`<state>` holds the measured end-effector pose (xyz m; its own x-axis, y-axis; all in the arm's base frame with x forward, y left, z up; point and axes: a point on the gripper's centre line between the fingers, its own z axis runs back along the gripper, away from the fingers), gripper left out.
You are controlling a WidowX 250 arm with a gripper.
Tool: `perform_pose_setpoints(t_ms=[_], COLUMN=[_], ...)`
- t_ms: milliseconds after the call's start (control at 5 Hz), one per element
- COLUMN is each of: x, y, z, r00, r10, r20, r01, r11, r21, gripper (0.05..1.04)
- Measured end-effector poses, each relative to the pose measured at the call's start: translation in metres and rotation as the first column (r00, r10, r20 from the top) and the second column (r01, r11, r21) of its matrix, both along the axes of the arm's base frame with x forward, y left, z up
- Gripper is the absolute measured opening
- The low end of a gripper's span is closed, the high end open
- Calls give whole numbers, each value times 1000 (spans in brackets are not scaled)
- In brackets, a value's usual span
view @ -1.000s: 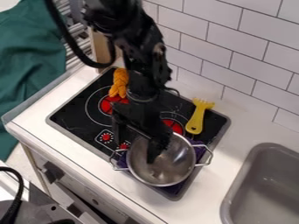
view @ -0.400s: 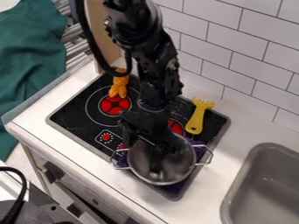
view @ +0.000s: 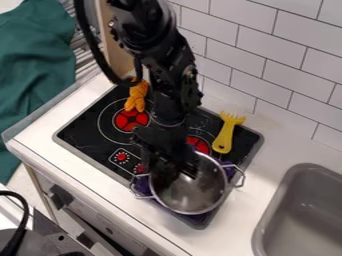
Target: Moving white silver pot
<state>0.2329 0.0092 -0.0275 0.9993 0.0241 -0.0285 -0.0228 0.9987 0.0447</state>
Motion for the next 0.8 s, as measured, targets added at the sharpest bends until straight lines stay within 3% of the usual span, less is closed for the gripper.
perform_pose_setpoints(t_ms=[200, 400, 600, 800], x=[-2, 6, 24, 54], y=[-2, -13, -24, -29], z=[15, 46, 79, 91], r00=[998, 984, 957, 938], r10=[13, -46, -109, -152], r20=[57, 172, 268, 313], r01=[-14, 41, 90, 132], r11=[1000, 999, 992, 988], r21=[5, 32, 84, 84], gripper=[190, 72, 54, 54])
